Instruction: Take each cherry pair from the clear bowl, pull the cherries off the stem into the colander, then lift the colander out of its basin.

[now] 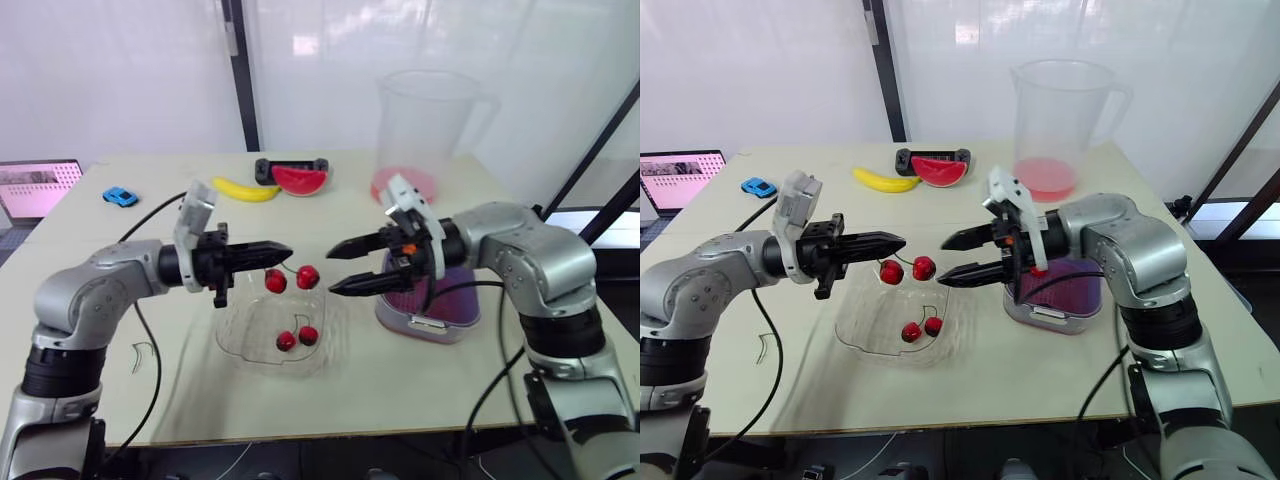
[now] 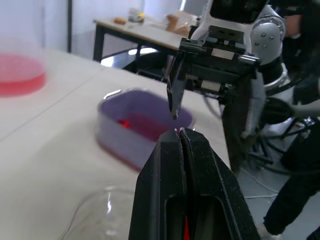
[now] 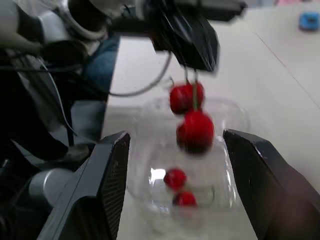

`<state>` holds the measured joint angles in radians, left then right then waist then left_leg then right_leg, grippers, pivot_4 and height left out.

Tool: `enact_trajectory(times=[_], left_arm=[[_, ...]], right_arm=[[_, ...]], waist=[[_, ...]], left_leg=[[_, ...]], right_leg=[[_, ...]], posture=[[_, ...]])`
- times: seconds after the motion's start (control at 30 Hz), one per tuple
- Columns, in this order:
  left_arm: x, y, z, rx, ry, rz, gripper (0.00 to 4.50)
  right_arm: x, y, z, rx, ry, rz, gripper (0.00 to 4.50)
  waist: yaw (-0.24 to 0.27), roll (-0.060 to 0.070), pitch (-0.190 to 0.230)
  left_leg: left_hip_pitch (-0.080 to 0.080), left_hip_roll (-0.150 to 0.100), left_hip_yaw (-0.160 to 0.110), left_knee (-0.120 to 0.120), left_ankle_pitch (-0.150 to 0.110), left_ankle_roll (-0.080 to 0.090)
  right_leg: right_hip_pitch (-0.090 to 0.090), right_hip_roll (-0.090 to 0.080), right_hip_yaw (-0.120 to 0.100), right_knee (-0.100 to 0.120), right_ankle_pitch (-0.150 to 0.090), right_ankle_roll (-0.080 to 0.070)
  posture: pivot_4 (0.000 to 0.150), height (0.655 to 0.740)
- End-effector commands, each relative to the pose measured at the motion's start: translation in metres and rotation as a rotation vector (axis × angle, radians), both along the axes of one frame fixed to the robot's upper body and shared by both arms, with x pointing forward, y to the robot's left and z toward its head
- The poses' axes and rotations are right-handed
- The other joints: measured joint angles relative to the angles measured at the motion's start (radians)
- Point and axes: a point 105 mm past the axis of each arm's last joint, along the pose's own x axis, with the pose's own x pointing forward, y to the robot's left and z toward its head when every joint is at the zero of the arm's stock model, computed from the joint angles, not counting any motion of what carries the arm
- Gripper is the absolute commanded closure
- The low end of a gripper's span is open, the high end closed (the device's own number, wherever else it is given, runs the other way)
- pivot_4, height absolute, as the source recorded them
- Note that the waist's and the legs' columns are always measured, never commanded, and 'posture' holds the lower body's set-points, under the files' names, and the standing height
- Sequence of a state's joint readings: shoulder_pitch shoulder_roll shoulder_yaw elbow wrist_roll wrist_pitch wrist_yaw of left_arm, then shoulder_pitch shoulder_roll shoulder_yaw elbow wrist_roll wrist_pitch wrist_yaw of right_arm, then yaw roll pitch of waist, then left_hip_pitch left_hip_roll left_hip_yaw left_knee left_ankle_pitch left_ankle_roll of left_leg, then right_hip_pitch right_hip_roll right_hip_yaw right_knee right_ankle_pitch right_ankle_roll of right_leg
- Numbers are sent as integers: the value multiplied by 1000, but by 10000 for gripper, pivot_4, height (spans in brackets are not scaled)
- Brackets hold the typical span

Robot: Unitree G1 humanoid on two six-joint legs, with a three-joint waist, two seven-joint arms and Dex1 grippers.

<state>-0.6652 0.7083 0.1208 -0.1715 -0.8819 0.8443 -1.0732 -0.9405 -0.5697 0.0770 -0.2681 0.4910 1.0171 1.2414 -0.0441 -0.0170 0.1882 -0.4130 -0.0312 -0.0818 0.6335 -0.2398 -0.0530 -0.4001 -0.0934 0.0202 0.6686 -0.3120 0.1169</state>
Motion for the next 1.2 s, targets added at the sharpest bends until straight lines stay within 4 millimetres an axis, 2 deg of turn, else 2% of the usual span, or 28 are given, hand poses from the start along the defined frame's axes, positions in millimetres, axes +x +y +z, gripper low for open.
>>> enact_trajectory(times=[0.03, 0.5, 0.6, 0.67, 1.2], left_arm=[[-3, -4, 8, -3, -32, -27, 45000], [-5, -9, 12, -30, -20, -34, 45000], [-4, -8, 14, -32, -25, -32, 45000], [-5, -9, 15, -34, -30, -36, 45000], [-3, -9, 14, -37, -37, -27, 45000]], right_arm=[[0, 14, 2, 16, -36, 4, 13251], [13, 26, -21, -26, -76, -4, 13251], [16, 26, -23, -34, -78, -18, 21972], [17, 25, -26, -50, -89, -24, 30731], [24, 15, -27, -66, -90, -58, 30731]], waist=[[0, 0, 0], [0, 0, 0], [0, 0, 0], [0, 0, 0], [0, 0, 0]], left_leg=[[0, 0, 0, 0, 0, 0], [0, -3, 0, 1, 0, 0], [0, -3, 0, 1, 0, 0], [0, -3, 0, 1, 0, 0], [0, -3, 0, 1, 0, 0]], right_leg=[[0, -1, 0, 0, 0, 0], [0, -2, 0, 0, 0, 0], [0, -2, 0, 0, 0, 0], [0, -2, 0, 0, 0, 0], [0, -2, 0, 0, 0, 0]], posture=[[1500, 7400], [1500, 7400], [1500, 7400], [1500, 7400], [1500, 7400]])
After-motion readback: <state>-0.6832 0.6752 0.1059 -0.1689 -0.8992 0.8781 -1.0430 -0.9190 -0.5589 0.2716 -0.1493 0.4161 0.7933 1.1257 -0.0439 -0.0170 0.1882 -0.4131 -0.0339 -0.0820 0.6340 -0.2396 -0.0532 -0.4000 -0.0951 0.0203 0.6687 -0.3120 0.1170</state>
